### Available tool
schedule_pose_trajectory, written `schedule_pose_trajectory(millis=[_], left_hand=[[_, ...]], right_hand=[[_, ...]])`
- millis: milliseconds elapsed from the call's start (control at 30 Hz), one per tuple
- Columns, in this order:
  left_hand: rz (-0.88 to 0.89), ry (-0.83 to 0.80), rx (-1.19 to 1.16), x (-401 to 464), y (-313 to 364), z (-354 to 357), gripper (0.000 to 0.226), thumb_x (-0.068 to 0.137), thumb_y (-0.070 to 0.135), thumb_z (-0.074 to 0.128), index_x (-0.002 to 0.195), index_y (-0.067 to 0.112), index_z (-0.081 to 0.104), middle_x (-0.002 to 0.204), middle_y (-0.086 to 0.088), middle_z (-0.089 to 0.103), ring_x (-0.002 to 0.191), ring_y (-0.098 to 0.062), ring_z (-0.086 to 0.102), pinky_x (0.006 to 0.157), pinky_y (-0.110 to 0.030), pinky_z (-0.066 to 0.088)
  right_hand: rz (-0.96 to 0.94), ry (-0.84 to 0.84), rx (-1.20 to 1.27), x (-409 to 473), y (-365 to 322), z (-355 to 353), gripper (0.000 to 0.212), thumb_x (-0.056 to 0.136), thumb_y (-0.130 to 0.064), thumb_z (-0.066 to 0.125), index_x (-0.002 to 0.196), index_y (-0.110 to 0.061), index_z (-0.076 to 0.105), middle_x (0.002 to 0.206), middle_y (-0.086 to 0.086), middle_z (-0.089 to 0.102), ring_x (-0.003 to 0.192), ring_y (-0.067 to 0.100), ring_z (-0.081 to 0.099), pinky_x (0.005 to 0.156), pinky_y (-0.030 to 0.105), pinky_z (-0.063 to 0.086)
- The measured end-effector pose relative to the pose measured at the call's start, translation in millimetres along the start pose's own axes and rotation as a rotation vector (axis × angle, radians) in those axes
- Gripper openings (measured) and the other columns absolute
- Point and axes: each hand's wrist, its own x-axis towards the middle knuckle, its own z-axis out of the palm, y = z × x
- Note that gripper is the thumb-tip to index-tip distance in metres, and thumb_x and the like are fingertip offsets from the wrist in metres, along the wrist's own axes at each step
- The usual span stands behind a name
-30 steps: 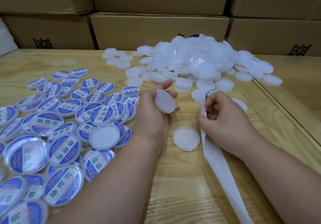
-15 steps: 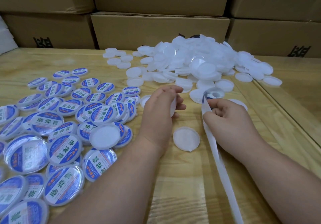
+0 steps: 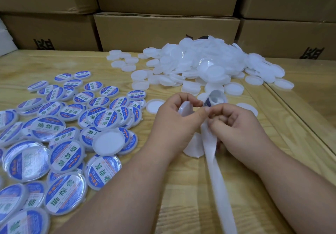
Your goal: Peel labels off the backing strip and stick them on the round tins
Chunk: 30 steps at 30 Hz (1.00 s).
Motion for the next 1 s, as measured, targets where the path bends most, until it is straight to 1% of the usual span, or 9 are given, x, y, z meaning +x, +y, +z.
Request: schedule_pose_trajectory(millis=[33,133,300,467,600,700,767,900,1000], left_hand=[[0.002,-0.004,0.008,0.0,0.2,0.0,0.019,0.075,0.023,0.084,0.082,0.032,0.069,0.098,0.006,0.076,0.101,-0.016,0.071,0.096,-0.046,0.056],[-0.004,-0.012,-0.001,0.3,0.7,0.2,0.021,0.073,0.023,0.080,0.080,0.038,0.068,0.096,0.005,0.076,0.104,-0.023,0.070,0.097,-0.051,0.055],[0.016,-0.023,0.020,0.4,-1.3,0.0,0.028,0.081,0.016,0.083,0.081,0.040,0.068,0.091,0.007,0.075,0.094,-0.013,0.070,0.093,-0.041,0.058],[0.018,-0.025,0.021,2.1,-3.5,-0.7,0.028,0.081,0.015,0.083,0.081,0.039,0.069,0.092,0.008,0.075,0.096,-0.013,0.070,0.092,-0.037,0.059],[0.017,-0.009,0.049,2.5,-5.4,-1.0,0.021,0.079,0.021,0.077,0.085,0.039,0.069,0.091,0.013,0.075,0.096,-0.012,0.070,0.090,-0.037,0.059],[0.014,0.047,0.060,3.5,-6.7,0.0,0.019,0.074,0.025,0.072,0.083,0.041,0.069,0.090,0.017,0.074,0.087,-0.009,0.069,0.079,-0.028,0.059],[-0.004,0.089,0.030,4.6,-6.5,-1.0,0.019,0.072,0.025,0.071,0.082,0.040,0.069,0.087,0.018,0.073,0.076,-0.004,0.066,0.067,-0.021,0.055],[-0.068,0.160,-0.104,7.0,-5.1,-5.2,0.021,0.073,0.018,0.070,0.080,0.038,0.069,0.079,0.017,0.072,0.062,-0.005,0.060,0.056,-0.021,0.052],[-0.077,0.221,-0.160,9.0,-3.4,-6.4,0.026,0.068,0.018,0.065,0.073,0.043,0.069,0.072,0.019,0.067,0.057,-0.007,0.053,0.054,-0.024,0.048]], right_hand=[[-0.006,-0.003,-0.003,0.5,0.6,0.3,0.017,0.084,-0.014,0.065,0.089,-0.028,0.075,0.057,-0.002,0.053,0.056,0.017,0.048,0.053,0.028,0.043],[-0.026,0.007,-0.047,1.9,0.7,0.4,0.024,0.089,-0.007,0.067,0.088,-0.030,0.074,0.062,-0.007,0.062,0.055,0.010,0.054,0.051,0.019,0.045],[-0.022,0.048,-0.053,1.1,0.8,-0.7,0.032,0.090,-0.010,0.062,0.088,-0.039,0.075,0.076,0.015,0.071,0.062,0.014,0.054,0.053,0.023,0.043],[-0.018,0.058,0.031,-0.6,-2.6,-1.5,0.022,0.081,-0.021,0.062,0.088,-0.034,0.079,0.063,-0.007,0.066,0.059,0.003,0.057,0.054,0.011,0.044],[-0.034,0.068,0.028,0.2,0.3,-2.0,0.025,0.088,-0.010,0.060,0.092,-0.026,0.079,0.060,-0.011,0.064,0.056,0.001,0.054,0.053,0.009,0.042],[-0.038,0.100,0.015,1.9,2.8,-1.2,0.031,0.090,0.000,0.057,0.094,-0.024,0.076,0.056,-0.012,0.053,0.051,0.003,0.045,0.050,0.012,0.039],[-0.045,0.097,0.056,1.9,1.7,-1.1,0.028,0.082,-0.006,0.057,0.095,-0.024,0.073,0.060,-0.005,0.052,0.054,0.007,0.045,0.051,0.015,0.040],[-0.027,0.114,0.102,3.5,1.3,-2.4,0.031,0.074,-0.014,0.054,0.095,-0.030,0.070,0.068,0.007,0.048,0.057,0.014,0.042,0.048,0.019,0.039],[-0.021,0.124,0.088,3.6,2.1,-2.2,0.033,0.073,-0.013,0.053,0.097,-0.031,0.067,0.068,0.005,0.046,0.055,0.013,0.038,0.047,0.019,0.034]])
